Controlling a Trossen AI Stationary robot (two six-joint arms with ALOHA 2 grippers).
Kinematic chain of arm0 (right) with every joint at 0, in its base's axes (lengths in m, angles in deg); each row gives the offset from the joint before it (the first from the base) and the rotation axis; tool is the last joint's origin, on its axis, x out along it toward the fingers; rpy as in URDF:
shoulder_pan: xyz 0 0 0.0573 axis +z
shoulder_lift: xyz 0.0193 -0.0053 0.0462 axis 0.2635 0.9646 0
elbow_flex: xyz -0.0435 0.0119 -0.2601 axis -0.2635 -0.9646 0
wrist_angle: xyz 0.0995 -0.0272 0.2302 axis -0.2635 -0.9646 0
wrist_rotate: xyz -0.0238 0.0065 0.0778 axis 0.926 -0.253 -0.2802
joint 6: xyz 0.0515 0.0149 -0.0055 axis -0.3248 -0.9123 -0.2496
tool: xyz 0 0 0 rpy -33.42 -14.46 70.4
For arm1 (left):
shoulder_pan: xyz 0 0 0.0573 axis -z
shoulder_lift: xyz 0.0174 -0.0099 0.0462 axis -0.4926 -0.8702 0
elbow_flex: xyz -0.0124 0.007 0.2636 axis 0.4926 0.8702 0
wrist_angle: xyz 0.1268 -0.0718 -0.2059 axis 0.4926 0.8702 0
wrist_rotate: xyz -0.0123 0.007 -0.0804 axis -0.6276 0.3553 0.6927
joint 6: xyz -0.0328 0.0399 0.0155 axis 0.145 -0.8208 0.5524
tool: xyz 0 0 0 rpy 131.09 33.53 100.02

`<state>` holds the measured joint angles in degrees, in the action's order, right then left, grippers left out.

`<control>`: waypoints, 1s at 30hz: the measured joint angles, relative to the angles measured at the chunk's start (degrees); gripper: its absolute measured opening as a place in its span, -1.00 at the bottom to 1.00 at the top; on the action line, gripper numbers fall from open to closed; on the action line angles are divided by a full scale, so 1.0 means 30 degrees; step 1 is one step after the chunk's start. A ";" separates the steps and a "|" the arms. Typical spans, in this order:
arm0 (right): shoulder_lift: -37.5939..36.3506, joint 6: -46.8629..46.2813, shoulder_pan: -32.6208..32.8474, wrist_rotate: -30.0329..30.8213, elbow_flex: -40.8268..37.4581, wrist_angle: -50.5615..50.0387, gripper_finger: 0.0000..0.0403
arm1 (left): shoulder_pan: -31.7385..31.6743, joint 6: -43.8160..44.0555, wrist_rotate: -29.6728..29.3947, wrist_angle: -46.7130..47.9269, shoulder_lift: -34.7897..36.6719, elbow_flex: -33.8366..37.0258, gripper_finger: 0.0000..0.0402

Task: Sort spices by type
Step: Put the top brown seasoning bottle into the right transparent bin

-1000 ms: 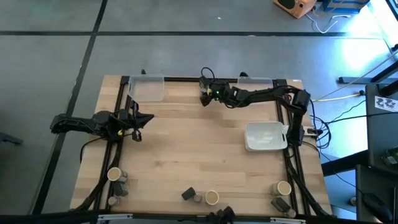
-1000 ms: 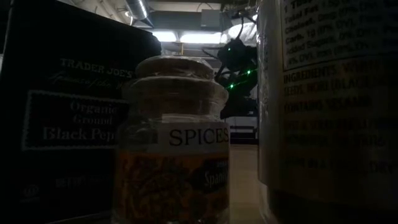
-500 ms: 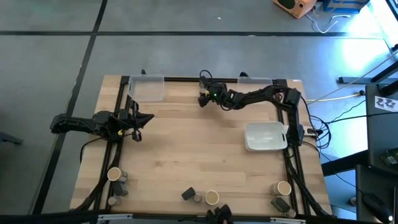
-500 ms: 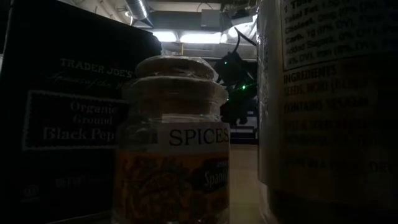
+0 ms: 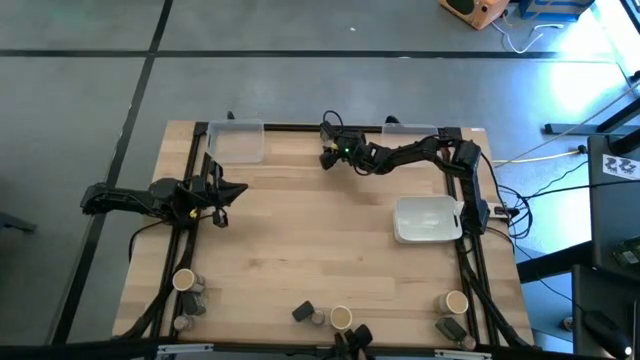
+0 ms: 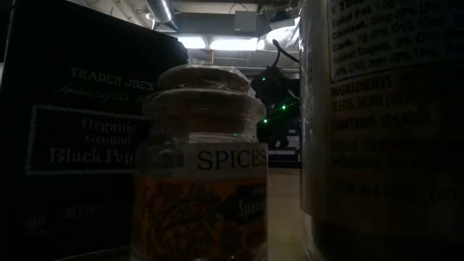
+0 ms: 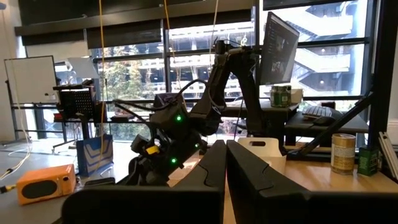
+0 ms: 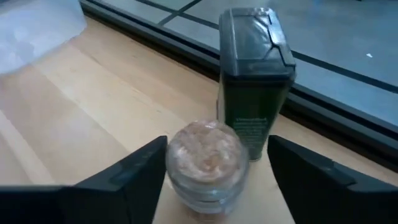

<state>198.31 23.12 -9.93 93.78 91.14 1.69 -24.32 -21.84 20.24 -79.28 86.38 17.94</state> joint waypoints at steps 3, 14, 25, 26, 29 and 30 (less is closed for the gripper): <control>-0.0007 0.0189 0.0007 -0.0156 0.0007 0.0146 0.16 | 0.0000 -0.0001 0.0000 0.0006 0.0000 -0.0002 -0.99; -0.0214 0.1701 0.0044 -0.0143 0.0007 -0.0344 -0.10 | 0.0000 0.0009 0.0000 0.0000 0.0000 0.0001 -0.99; -0.3078 0.2895 0.0044 0.0130 0.0000 -0.4300 -0.10 | 0.0000 -0.0015 0.0003 0.0015 0.0000 0.0001 -0.99; -0.3471 0.3109 0.0044 0.0306 0.0000 -0.4601 -0.10 | 0.0000 -0.0015 0.0000 0.0015 0.0000 0.0001 -0.99; -0.4833 0.3539 0.0025 0.0728 -0.0232 -0.5537 -0.10 | 0.0000 -0.0018 0.0000 0.0015 0.0000 -0.0002 -0.99; -0.5365 0.3652 0.0022 0.0843 -0.0513 -0.5548 -0.10 | 0.0000 -0.0057 0.0000 0.0012 0.0000 0.0000 -0.99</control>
<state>182.21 34.08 -9.87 96.31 89.61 -14.96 -24.32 -22.01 20.24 -79.24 86.38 17.94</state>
